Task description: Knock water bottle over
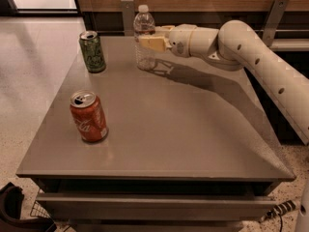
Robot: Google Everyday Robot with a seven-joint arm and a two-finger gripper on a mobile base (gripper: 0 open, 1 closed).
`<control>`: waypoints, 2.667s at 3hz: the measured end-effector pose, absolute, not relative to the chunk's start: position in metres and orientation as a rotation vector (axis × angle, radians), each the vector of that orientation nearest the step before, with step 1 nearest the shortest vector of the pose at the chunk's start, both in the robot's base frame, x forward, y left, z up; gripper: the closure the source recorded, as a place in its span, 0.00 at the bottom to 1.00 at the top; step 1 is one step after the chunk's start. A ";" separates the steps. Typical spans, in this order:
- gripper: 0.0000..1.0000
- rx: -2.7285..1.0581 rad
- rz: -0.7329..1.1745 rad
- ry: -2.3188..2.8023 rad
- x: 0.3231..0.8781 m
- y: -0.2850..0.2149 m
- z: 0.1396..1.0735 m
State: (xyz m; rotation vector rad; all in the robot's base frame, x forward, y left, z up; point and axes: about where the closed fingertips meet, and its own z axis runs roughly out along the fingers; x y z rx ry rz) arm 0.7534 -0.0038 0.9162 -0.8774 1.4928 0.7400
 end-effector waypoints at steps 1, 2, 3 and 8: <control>1.00 -0.899 0.715 1.527 0.751 -0.007 0.924; 1.00 -0.935 0.666 1.590 0.745 -0.013 0.938; 1.00 -0.990 0.596 1.683 0.738 -0.020 0.953; 1.00 -1.273 0.112 2.173 0.734 -0.036 0.915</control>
Offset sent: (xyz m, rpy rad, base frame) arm -0.0212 -0.0317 0.0516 -0.2498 0.0876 -0.0594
